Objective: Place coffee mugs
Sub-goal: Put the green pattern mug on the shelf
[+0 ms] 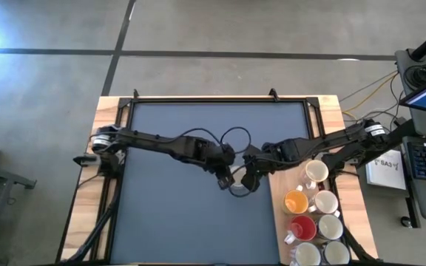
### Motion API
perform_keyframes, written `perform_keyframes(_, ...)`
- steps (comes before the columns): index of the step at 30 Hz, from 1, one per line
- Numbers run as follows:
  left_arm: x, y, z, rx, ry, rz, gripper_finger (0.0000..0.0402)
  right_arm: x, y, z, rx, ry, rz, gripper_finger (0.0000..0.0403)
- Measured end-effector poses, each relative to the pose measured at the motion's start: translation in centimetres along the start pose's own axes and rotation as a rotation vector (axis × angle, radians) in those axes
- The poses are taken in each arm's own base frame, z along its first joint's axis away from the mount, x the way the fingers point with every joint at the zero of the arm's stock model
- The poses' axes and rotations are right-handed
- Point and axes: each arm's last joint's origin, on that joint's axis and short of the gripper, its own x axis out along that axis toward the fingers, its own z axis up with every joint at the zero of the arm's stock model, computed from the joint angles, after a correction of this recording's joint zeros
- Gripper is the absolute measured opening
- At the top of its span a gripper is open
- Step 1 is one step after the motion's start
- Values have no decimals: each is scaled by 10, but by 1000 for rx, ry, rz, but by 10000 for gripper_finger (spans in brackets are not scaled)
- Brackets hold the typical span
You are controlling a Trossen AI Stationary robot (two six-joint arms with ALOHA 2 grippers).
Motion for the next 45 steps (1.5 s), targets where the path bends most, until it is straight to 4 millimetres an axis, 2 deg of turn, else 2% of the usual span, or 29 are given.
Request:
perform_keyframes(5, -20, -5, -12, 32, 23, 87, 59, 6, -6, 1, -15, 10, -22, 118)
perform_keyframes(10, -47, -9, -22, 29, 5, 168, 59, 18, -7, 5, -31, 3, -23, 118)
perform_keyframes(19, -97, -13, -33, -1, -86, 217, 59, 51, -6, 13, -199, 52, -10, 118)
perform_keyframes(24, -115, -14, -35, -5, -135, 215, 59, 68, -8, 16, -237, 80, -33, 118)
perform_keyframes(30, -118, -16, -38, 5, -137, 214, 59, 82, -5, 17, -298, 127, -14, 99)
perform_keyframes(35, -118, -16, -39, 6, -136, 215, 59, 87, -2, 15, -282, 200, 61, 30)
perform_keyframes(37, -118, -16, -39, 7, -134, 217, 59, 87, -2, 14, -274, 224, 84, 19)
perform_keyframes(40, -118, -15, -40, 13, -133, 235, 59, 81, -2, 12, -263, 252, 114, 17)
perform_keyframes(45, -118, -14, -42, 13, -119, 257, 59, 56, -10, 6, -283, 301, 98, 16)
